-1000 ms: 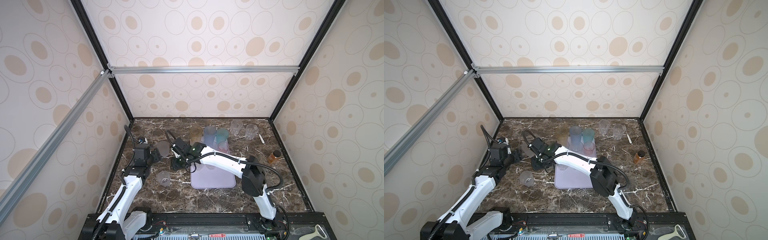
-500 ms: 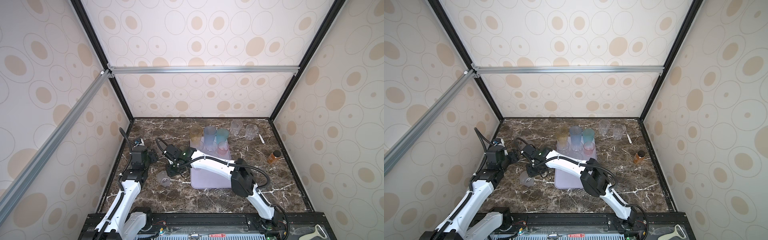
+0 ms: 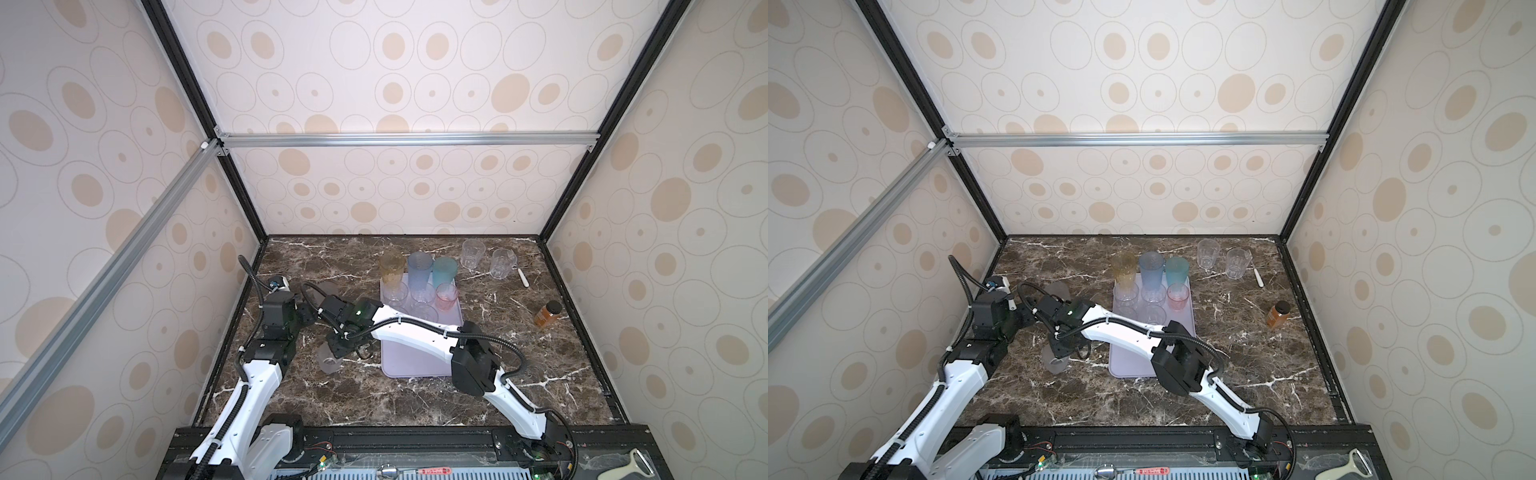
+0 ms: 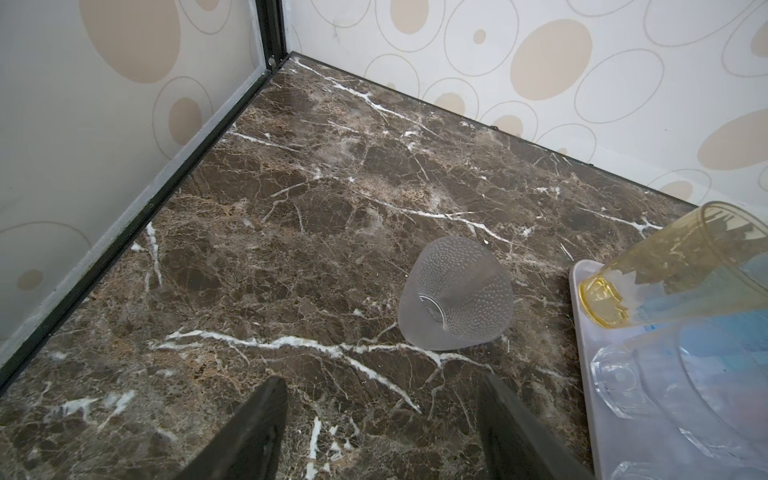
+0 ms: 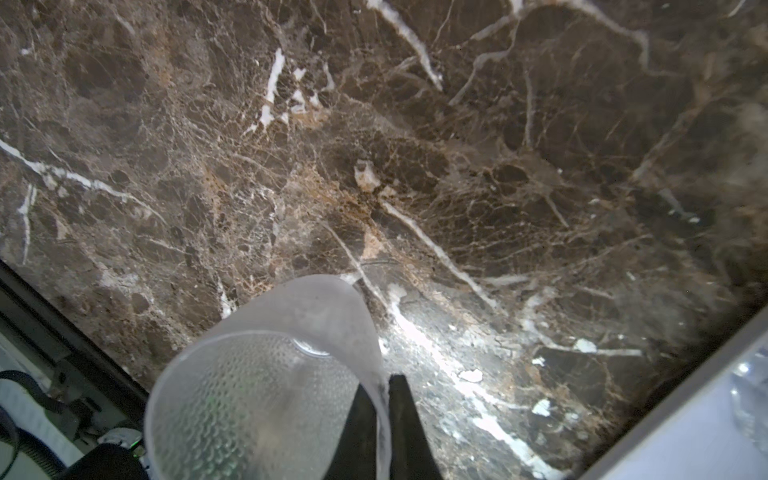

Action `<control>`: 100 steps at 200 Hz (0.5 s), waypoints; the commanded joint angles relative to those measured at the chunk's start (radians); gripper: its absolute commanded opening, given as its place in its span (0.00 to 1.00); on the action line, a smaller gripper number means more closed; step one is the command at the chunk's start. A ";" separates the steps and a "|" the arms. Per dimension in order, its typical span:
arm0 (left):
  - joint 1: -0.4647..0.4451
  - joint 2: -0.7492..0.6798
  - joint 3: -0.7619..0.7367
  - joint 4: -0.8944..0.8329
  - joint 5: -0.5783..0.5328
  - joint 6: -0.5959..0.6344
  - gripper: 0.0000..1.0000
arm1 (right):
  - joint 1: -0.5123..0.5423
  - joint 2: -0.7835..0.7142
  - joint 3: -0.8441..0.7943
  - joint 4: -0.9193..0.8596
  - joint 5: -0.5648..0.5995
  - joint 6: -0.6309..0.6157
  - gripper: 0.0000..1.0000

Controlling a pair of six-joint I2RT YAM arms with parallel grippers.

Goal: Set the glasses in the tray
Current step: 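Grasp the frosted cup with the right gripper and carry it toward the tray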

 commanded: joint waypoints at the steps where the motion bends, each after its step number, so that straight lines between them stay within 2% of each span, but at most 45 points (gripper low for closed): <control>1: 0.007 -0.017 0.016 0.002 0.004 -0.004 0.72 | 0.003 -0.058 0.007 -0.021 0.013 -0.004 0.06; 61: -0.009 -0.098 0.121 -0.078 -0.055 0.053 0.70 | -0.072 -0.259 -0.141 0.042 0.022 0.006 0.04; 83: -0.056 -0.116 0.150 -0.082 -0.087 0.053 0.70 | -0.123 -0.354 -0.225 0.067 0.029 0.011 0.04; 100: -0.132 -0.109 0.179 -0.086 -0.146 0.054 0.70 | -0.174 -0.437 -0.306 0.087 0.033 0.020 0.04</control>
